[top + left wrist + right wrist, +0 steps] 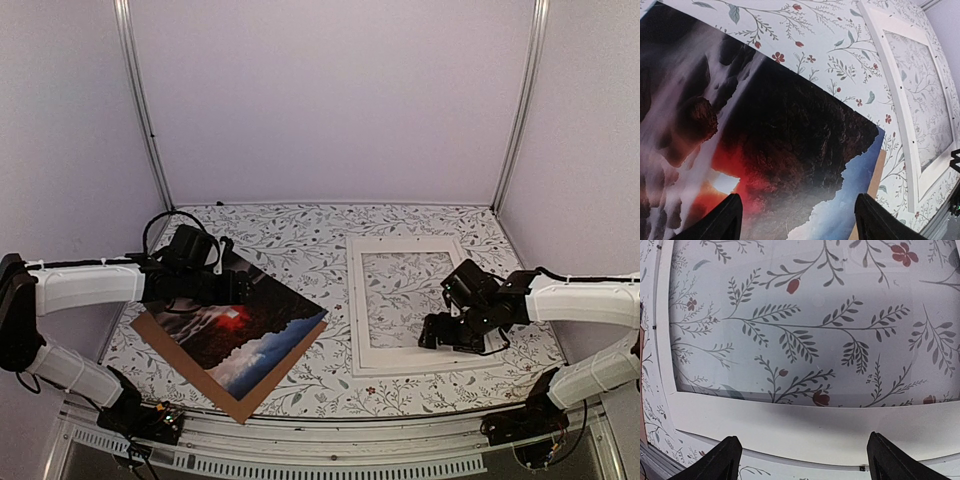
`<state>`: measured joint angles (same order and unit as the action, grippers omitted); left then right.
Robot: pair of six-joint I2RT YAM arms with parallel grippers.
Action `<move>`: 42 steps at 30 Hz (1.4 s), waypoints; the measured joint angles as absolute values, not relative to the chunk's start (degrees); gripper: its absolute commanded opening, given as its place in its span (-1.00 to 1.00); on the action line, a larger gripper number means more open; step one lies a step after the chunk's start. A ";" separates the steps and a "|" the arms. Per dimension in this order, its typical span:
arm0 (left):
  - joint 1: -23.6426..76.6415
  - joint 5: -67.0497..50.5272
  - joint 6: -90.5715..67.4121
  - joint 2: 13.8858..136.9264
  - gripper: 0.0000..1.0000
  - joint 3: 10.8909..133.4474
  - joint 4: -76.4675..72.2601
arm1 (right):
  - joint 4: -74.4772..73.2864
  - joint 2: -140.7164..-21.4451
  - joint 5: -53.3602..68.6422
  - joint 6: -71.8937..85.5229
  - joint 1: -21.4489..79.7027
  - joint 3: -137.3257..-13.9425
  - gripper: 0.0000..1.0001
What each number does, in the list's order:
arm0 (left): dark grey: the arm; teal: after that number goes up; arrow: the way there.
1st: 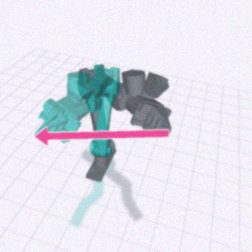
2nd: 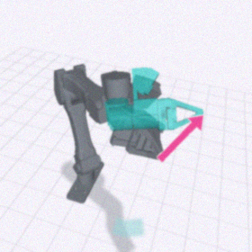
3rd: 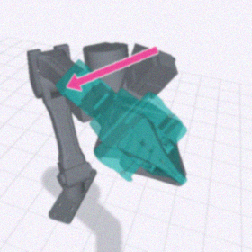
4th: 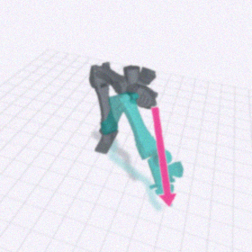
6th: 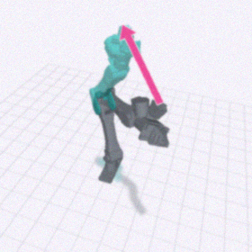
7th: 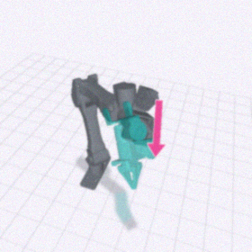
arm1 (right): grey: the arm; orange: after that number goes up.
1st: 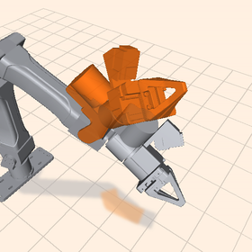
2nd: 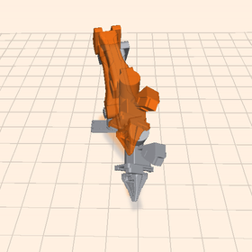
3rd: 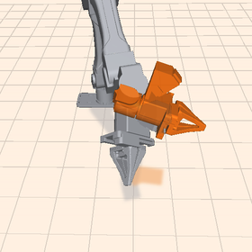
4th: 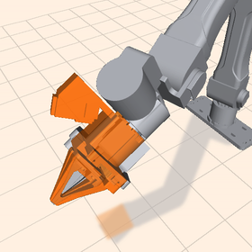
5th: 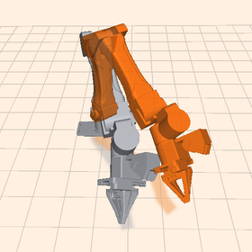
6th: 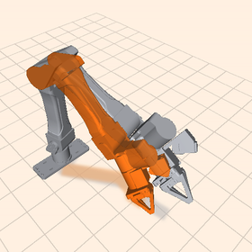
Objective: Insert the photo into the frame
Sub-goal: Adjust the mat board under the glass panel, then pick up the photo from the backboard.
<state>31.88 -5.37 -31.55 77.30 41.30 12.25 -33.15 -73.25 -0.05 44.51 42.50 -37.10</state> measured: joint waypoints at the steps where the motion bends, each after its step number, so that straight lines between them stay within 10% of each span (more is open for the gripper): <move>1: 31.88 -5.30 -31.55 77.30 0.64 41.30 12.25 | -33.12 -73.10 -0.05 44.21 42.63 -37.39 0.82; 9: 31.90 -1.23 -31.53 76.47 0.99 41.32 14.22 | -31.64 -73.30 -0.03 41.89 46.22 -42.28 0.82; 42: 18.46 5.08 -47.99 61.69 0.99 26.59 28.18 | -23.53 -128.77 8.82 19.86 51.86 -95.53 0.79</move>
<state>18.46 5.08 -47.99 61.69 26.59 28.18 -23.53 -128.77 8.82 19.86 51.86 -95.53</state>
